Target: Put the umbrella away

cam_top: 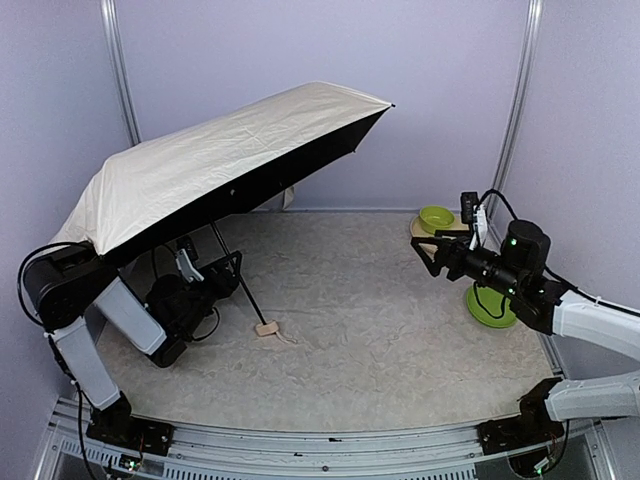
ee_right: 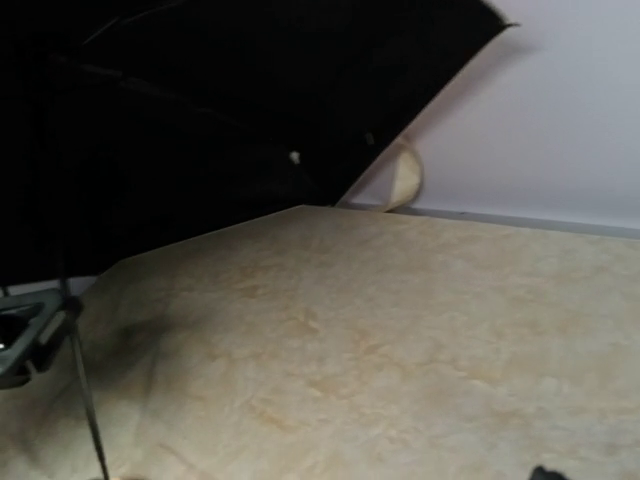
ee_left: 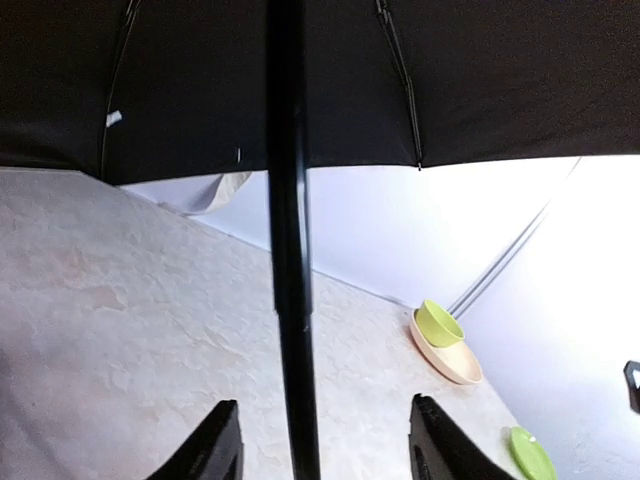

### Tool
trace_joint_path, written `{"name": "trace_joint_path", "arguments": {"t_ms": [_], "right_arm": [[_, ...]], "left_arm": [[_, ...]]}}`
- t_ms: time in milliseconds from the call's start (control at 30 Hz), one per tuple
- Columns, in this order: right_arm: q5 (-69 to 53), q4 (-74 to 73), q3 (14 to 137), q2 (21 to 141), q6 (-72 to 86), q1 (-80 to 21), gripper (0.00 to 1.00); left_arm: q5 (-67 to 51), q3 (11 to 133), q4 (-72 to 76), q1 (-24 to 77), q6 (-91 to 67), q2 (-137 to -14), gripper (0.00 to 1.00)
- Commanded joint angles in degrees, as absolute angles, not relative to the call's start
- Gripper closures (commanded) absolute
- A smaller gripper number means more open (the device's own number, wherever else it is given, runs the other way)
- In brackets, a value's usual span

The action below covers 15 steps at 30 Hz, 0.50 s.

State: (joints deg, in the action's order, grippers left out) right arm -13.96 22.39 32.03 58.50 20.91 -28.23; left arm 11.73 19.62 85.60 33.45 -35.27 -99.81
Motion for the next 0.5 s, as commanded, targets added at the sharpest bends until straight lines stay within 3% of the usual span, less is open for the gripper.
{"name": "trace_joint_path", "arguments": {"t_ms": [0,133,333,467], "right_arm": [[-9.6,20.5,34.1,59.2,20.0,-32.0,0.11],[-7.9,19.6,35.4,60.1,18.8,-34.4,0.11],[-8.4,19.1,37.5,62.6,17.3,-36.6,0.11],[-8.5,18.6,38.7,63.8,16.2,-37.7,0.11]], "left_arm": [[10.2,20.1,90.5,33.4,-36.3,-103.3,0.47],[12.3,20.4,91.4,33.4,-36.6,-105.9,0.39],[11.9,21.5,95.2,33.3,-36.1,-110.0,0.37],[13.1,22.2,96.5,33.4,-36.6,-112.4,0.29]]}}
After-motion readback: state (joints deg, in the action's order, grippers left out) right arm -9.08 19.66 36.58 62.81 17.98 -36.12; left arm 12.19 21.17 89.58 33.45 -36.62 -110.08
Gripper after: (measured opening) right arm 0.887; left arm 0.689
